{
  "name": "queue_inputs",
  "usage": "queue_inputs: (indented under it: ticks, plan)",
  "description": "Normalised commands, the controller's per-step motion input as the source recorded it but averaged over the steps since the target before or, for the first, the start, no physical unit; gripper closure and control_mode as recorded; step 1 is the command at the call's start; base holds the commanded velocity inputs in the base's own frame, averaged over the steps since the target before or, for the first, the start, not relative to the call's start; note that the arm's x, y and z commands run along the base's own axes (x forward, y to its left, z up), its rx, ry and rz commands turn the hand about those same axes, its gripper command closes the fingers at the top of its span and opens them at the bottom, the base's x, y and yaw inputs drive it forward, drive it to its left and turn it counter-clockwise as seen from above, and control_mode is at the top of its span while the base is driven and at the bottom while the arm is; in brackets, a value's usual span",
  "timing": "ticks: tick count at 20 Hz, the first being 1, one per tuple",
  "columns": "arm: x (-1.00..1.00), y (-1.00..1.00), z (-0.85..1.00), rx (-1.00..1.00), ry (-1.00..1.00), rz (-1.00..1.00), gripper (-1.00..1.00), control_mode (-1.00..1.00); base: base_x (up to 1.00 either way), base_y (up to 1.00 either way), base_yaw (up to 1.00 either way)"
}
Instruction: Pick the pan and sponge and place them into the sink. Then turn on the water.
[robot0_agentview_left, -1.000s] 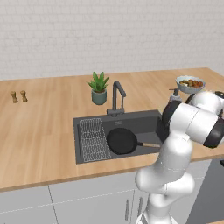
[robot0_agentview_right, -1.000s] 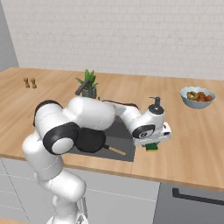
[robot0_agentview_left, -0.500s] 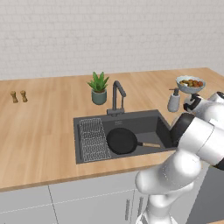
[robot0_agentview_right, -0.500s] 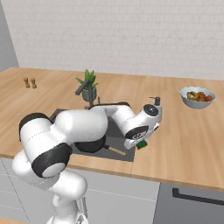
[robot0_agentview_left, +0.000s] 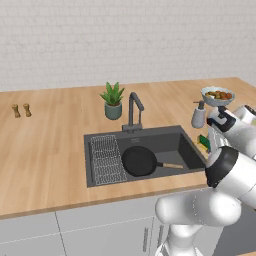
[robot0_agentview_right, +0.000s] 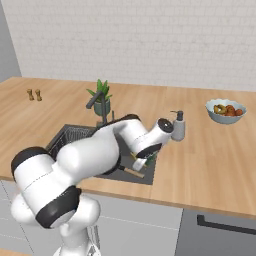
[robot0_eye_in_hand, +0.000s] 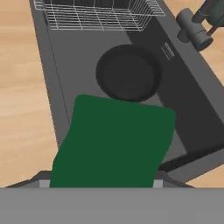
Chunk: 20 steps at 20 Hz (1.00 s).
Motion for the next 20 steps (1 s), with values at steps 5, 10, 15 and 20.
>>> queue_inputs:
  ticks: [5,10,15,20]
  plan:
    - [0.00,0.79,0.00,-0.02,-0.10,0.14,1.00,-1.00,0.00,0.00,0.00]
    - [0.15,0.61,0.00,-0.01,-0.01,0.02,1.00,-1.00,0.00,0.00,0.00]
    - [0.28,0.49,0.00,0.00,0.00,0.00,1.00,-1.00,0.00,0.00,0.00]
    - [0.42,0.41,-0.14,0.00,0.01,-0.04,1.00,-1.00,0.00,0.00,0.00]
